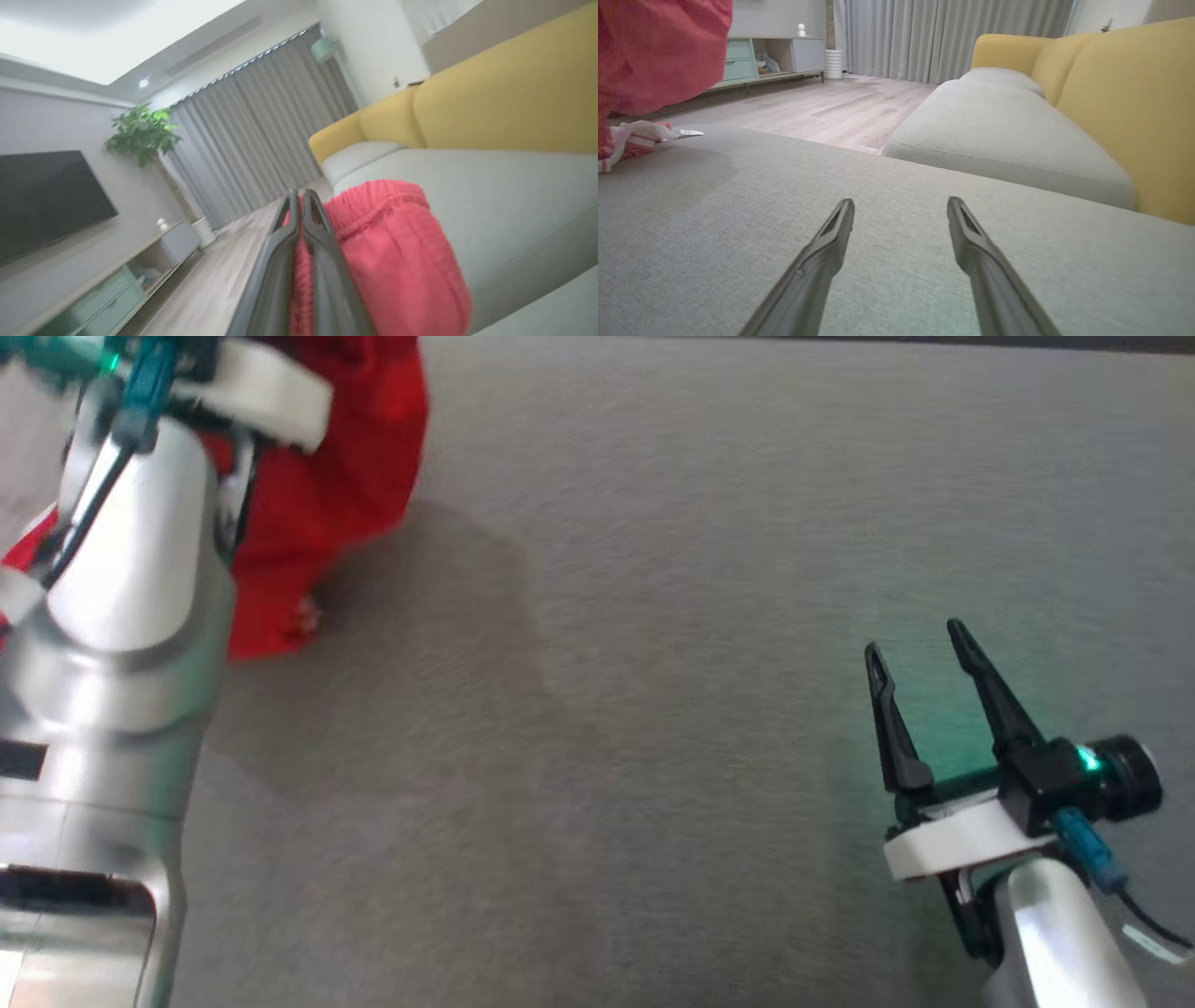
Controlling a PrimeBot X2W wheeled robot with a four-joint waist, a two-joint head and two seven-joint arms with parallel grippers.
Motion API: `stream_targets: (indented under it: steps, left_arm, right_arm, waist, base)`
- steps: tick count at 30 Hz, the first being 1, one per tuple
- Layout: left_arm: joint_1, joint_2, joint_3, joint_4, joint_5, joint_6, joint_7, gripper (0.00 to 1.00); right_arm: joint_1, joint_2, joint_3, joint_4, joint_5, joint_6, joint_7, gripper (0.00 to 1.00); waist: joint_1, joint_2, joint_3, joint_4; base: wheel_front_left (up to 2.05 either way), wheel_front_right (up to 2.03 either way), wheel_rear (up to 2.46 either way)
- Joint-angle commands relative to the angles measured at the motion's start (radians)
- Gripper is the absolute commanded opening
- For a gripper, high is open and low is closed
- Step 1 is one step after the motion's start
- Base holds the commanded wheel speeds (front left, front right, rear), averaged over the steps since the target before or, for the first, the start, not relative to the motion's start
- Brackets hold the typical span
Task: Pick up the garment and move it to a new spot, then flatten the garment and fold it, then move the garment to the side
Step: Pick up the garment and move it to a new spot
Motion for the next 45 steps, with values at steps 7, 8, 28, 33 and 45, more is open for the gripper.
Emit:
stream_targets:
  steps: [7,8,28,33,45]
  left_arm:
    - [-0.078,0.016,-0.041,-0.275,-0.035,-0.091,0.126,0.0]
    - [-0.078,0.004,-0.048,-0.294,-0.049,-0.098,0.136,0.0]
    - [0.288,-0.056,-0.35,-0.06,-0.123,-0.086,-0.055,1.0]
    - [0.397,-0.102,-0.288,-0.028,-0.165,0.032,-0.107,1.0]
    - [0.835,-0.141,-0.056,-0.462,-0.187,0.175,-0.109,1.0]
  right_arm:
    - [0.031,0.015,0.048,-0.024,0.082,-0.001,-0.003,1.0]
    - [0.035,0.015,0.053,-0.025,0.094,-0.001,-0.003,1.0]
    - [0.01,0.015,0.156,-0.003,0.257,-0.001,-0.003,1.0]
    - [-0.002,0.015,0.137,0.004,0.249,-0.001,-0.003,1.0]
    - [0.061,0.015,0.015,0.011,0.178,-0.001,-0.003,1.0]
  waist:
    - [0.0002,0.0,-0.142,-0.302]
    - [0.0002,0.0,-0.148,-0.33]
    - [0.0002,0.0,-0.012,-0.535]
    - [0.0002,0.0,-0.007,-0.462]
    - [0.0002,0.0,-0.16,-0.221]
  base:
    - [0.0,0.0,0.0]
    - [0.0,0.0,0.0]
    - [0.0,0.0,0.0]
    - [0.0,0.0,0.0]
    - [0.0,0.0,0.0]
